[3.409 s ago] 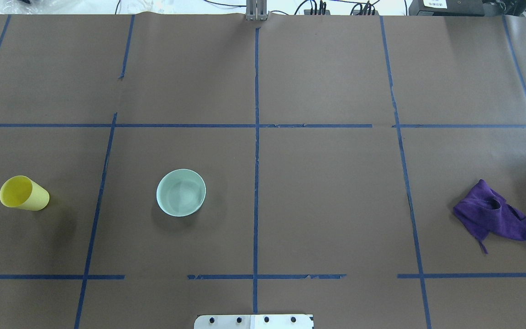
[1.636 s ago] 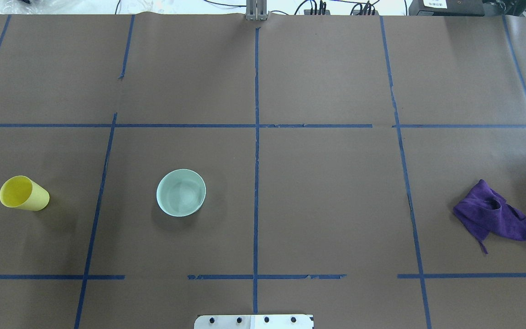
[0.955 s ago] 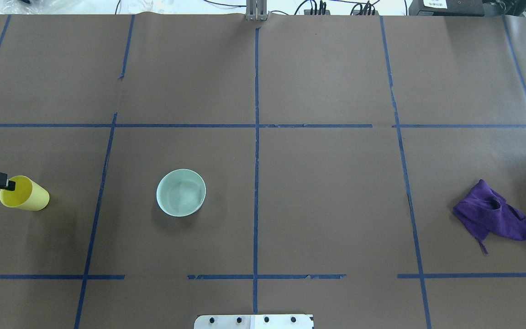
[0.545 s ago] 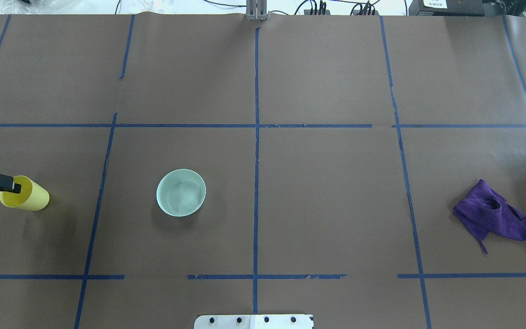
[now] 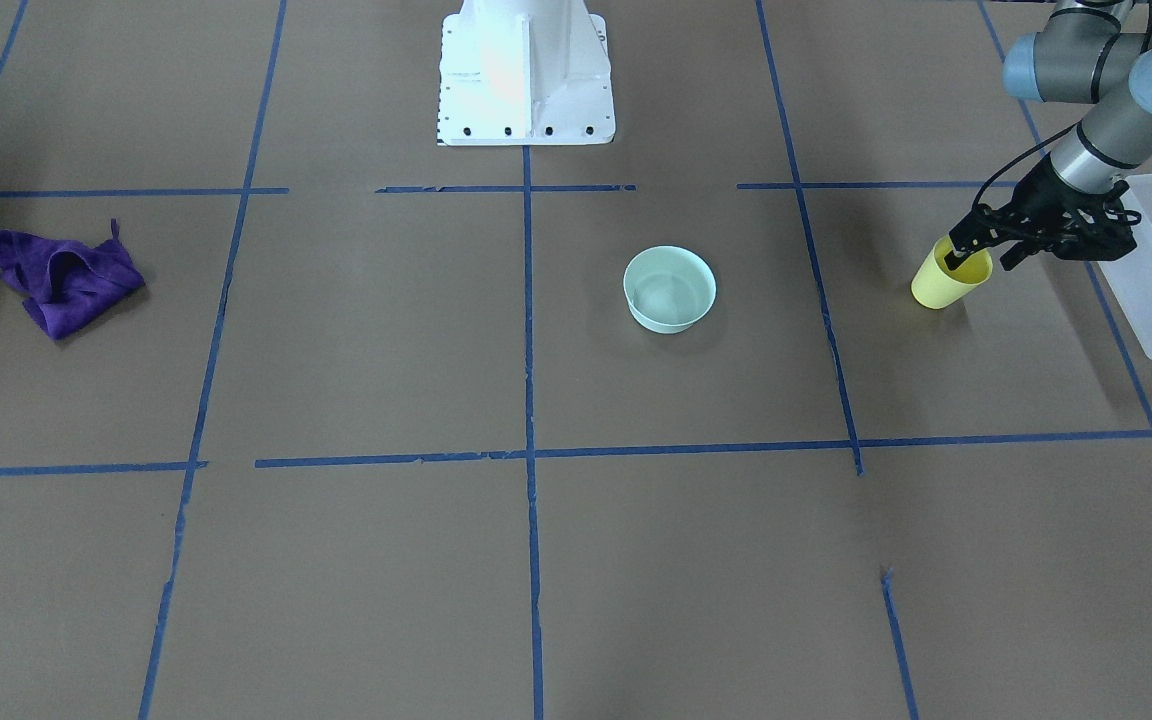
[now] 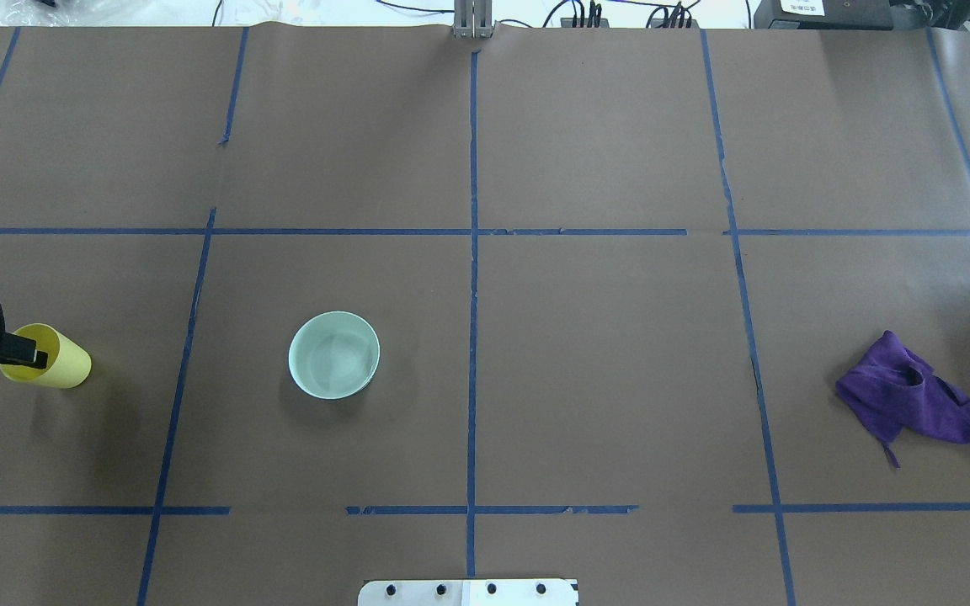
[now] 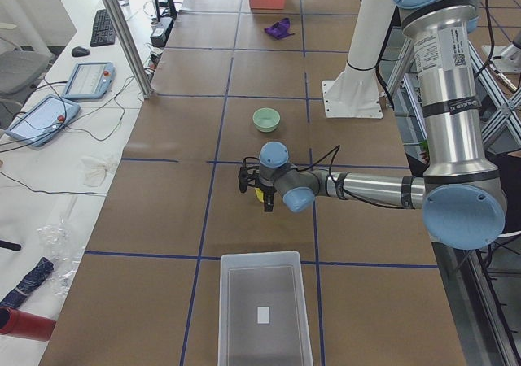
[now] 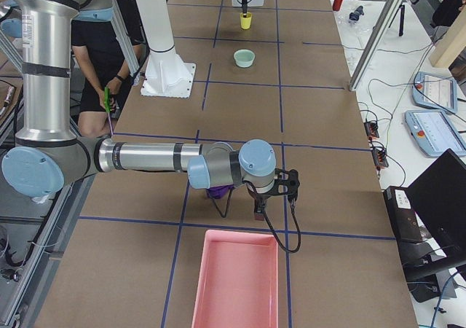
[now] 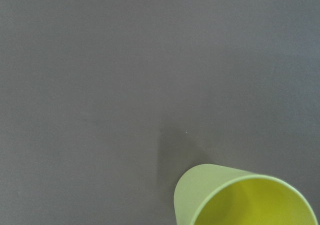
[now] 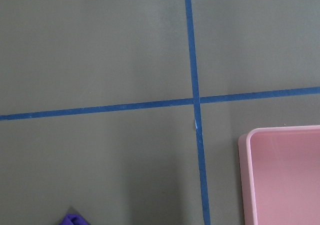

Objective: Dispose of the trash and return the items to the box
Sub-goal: 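Lower the left gripper onto the yellow cup and close on its rim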

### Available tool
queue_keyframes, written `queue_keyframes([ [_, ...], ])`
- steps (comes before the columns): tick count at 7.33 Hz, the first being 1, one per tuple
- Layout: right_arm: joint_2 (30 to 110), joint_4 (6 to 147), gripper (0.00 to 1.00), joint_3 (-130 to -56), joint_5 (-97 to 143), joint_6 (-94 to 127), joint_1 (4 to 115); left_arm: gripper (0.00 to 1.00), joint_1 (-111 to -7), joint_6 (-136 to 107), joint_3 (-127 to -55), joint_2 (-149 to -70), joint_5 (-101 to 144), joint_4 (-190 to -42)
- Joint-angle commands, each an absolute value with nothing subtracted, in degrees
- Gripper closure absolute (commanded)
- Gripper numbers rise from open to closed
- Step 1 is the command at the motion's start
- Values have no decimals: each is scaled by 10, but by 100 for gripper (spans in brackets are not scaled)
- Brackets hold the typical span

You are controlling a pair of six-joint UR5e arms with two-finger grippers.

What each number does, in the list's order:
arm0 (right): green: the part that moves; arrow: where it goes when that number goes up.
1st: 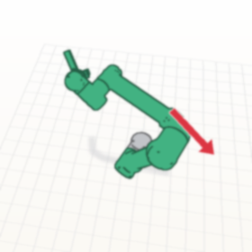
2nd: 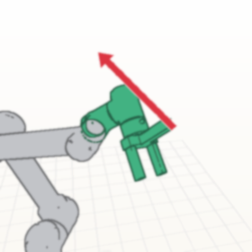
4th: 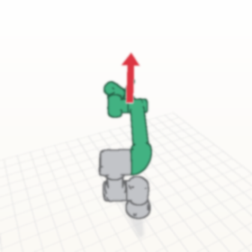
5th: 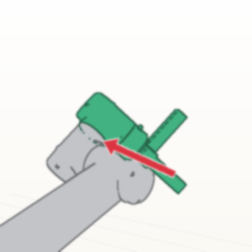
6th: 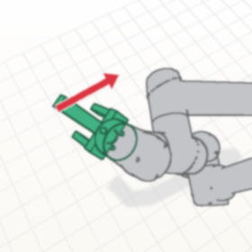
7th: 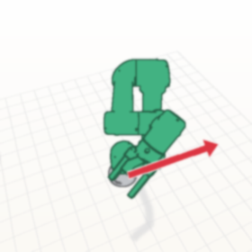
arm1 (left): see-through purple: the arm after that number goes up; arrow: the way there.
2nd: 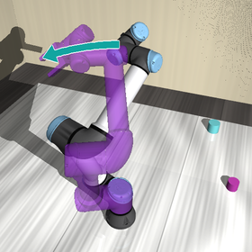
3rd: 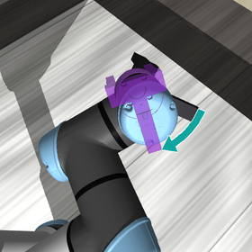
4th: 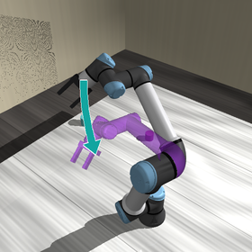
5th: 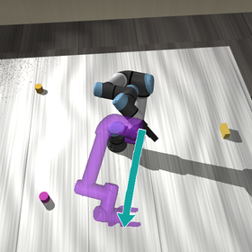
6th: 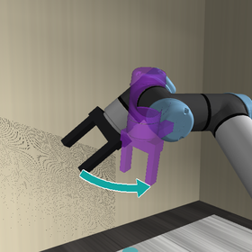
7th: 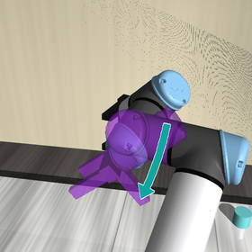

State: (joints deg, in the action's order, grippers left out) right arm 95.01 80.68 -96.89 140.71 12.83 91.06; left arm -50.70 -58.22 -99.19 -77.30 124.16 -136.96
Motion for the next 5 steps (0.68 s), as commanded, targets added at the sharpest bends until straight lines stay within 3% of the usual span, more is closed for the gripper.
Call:
queue_keyframes([
  [1, 950, 807, 0, -970, 1408, 128, 911, 80, -505, -592, -991, -777, 1239, -1370],
  [2, 949, 808, 0, -973, 1408, 128, 911, 100, -505, -593, -996, -777, 1240, -1370],
  [5, 944, 805, 0, -1010, 1406, 127, 897, 100, -514, -604, -1032, -768, 1247, -1368],
])
